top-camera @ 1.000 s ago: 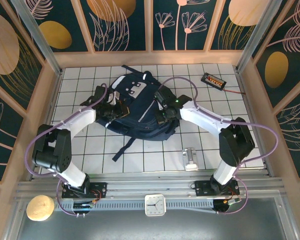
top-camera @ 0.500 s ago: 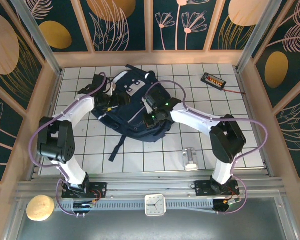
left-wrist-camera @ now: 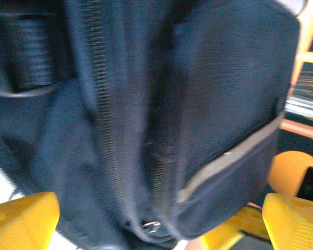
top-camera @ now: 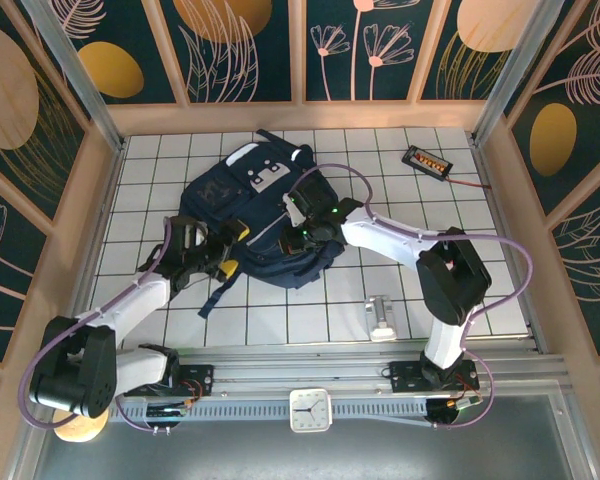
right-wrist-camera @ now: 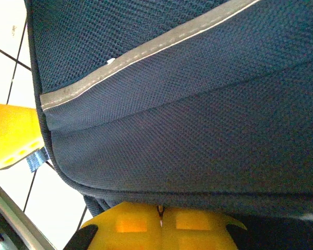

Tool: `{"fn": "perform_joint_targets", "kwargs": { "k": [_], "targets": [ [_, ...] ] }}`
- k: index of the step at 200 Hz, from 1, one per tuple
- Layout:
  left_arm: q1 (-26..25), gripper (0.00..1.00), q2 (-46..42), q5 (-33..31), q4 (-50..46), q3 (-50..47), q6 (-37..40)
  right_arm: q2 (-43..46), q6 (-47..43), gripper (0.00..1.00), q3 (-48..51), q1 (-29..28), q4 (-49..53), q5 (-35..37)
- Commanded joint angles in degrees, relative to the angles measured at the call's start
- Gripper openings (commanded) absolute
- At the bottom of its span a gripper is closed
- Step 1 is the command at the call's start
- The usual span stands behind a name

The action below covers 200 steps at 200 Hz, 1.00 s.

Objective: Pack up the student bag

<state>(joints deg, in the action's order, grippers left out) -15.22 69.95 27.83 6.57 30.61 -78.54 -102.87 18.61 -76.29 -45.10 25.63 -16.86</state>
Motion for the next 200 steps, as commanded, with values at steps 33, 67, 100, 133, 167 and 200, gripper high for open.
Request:
{"fn": "perform_joint_targets", "kwargs": {
  "k": [33,67,100,133,167,200],
  "targets": [
    [-4.0,0.82,6.0,-0.9,9.9,4.7,-9.4,3.1,0.0,0.0,0.7,0.3,-2.4,-1.1],
    [-4.6,0.66,8.5,-1.2,11.6,5.5,-9.8,3.5,-0.4,0.0,0.7,0.3,-2.2,-0.8],
    [-4.7,0.35,10.9,-1.2,12.4,7.1,-9.1,3.9,-0.7,0.0,1.0,0.4,-2.1,-0.9],
    [-4.8,0.0,10.7,-0.2,4.4,10.1,-0.9,4.4,-2.0,0.0,1.3,2.1,-0.1,1.1],
    [-3.5,0.0,6.1,-4.3,-18.3,15.1,17.5,3.7,-10.2,0.0,-1.0,5.2,7.1,14.0],
    [-1.1,0.0,2.6,-3.5,-30.2,14.2,28.4,1.8,-15.4,0.0,-3.8,10.1,8.8,18.7]
  ]
}}
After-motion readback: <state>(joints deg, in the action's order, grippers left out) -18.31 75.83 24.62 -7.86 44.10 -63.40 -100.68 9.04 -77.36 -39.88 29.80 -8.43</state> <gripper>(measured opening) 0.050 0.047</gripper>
